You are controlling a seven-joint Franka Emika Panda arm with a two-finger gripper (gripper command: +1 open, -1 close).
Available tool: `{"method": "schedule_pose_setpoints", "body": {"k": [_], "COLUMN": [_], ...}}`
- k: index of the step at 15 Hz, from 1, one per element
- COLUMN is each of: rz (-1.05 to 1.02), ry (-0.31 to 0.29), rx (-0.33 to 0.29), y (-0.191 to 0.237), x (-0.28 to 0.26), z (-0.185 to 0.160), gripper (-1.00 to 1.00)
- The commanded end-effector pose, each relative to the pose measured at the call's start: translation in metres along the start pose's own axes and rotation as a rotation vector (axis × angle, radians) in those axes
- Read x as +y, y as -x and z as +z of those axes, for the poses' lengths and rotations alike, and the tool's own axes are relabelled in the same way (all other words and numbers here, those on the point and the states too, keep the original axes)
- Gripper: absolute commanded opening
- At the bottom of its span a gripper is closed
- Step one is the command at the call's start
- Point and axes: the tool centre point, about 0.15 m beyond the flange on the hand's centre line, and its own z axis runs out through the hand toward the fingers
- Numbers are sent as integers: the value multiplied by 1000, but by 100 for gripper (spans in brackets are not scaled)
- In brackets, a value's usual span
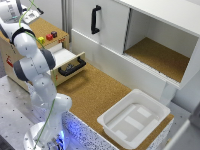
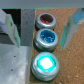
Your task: Push the green button to turn off the green light
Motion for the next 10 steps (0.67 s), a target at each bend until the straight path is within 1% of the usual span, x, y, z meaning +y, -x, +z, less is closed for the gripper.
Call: {"method": "schedule_pose_setpoints", "body": {"k": [1, 3, 5, 8, 10], "rz": [-7, -19, -21, -27, -51], "ry": [-28, -51, -65, -81, -90], "rx": [195, 172, 165, 176, 190], "y": [29, 33, 35, 34, 23], "x": [5, 15, 18, 18, 20], "z": [35, 41, 47, 56, 60], "gripper": [-100, -100, -100, -100, -100]}}
